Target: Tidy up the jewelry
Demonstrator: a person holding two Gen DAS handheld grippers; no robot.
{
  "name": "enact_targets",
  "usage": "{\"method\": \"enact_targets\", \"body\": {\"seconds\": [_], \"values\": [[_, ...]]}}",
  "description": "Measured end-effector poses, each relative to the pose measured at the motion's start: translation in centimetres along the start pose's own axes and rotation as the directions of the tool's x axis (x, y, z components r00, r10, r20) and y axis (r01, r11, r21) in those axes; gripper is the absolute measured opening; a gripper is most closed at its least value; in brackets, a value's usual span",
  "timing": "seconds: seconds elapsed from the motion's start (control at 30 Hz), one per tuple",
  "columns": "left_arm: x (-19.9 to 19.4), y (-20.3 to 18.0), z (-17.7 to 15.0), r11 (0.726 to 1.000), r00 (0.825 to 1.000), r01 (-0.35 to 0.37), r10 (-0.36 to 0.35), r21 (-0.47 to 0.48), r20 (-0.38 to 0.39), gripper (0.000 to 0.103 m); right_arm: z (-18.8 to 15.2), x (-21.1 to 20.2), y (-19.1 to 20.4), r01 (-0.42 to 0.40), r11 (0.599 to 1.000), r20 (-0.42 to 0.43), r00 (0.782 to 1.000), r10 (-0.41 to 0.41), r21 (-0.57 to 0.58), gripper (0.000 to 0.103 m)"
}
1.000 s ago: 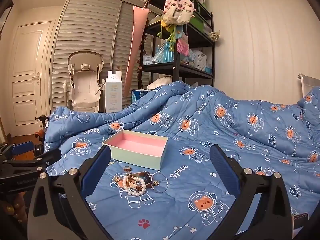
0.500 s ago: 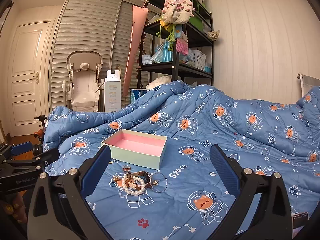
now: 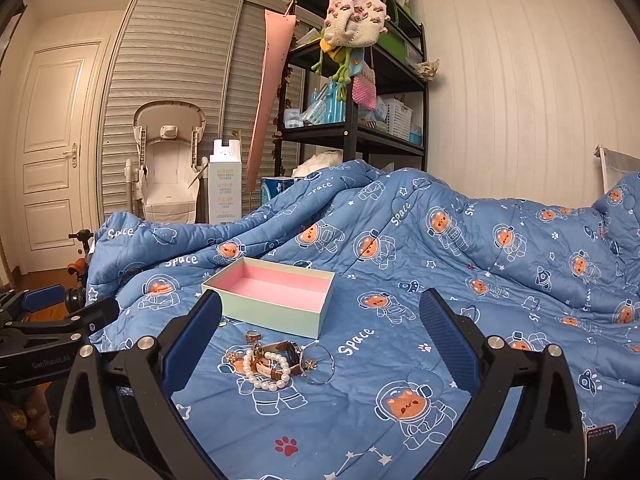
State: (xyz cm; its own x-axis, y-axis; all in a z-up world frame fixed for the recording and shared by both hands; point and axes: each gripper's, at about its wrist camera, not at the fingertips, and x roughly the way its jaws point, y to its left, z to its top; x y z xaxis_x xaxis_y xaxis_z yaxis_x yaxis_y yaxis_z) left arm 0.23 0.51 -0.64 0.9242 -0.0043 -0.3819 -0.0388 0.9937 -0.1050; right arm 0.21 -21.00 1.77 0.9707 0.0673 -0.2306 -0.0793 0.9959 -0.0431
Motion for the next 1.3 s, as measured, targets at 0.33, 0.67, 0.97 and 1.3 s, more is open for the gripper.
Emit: {"method": "enact_targets", "body": {"seconds": [0.33, 0.67, 0.97, 1.3], "values": [[0.29, -0.23, -0.69, 1.000, 1.000, 0.003, -0.003, 0.005, 0.000, 0.096, -0.09, 0.03, -0.04, 0.003, 1.000, 0.003, 1.000, -0.003, 0.000, 0.098], [0.33, -0.36, -0.41, 1.000, 1.000, 0.003, -0.003, 0.005, -0.005, 0.096, -0.15, 0.15, -0.15, 0.007, 1.000, -0.002, 1.000, -0.007, 0.004, 0.098], [0.38, -0.38, -0.47, 1.000, 1.000, 0.005, -0.005, 0.006, -0.009, 0.096, -0.22, 0.23, -0.08, 0.007, 1.000, -0.010, 1.000, -0.007, 0.003, 0.098], [0.20, -0.33, -0.30, 1.000, 1.000, 0.005, -0.005, 0.009, -0.004, 0.096, -0.13, 0.21, -0.12, 0.011, 1.000, -0.013, 1.000, -0.011, 0.010, 0.098]]}}
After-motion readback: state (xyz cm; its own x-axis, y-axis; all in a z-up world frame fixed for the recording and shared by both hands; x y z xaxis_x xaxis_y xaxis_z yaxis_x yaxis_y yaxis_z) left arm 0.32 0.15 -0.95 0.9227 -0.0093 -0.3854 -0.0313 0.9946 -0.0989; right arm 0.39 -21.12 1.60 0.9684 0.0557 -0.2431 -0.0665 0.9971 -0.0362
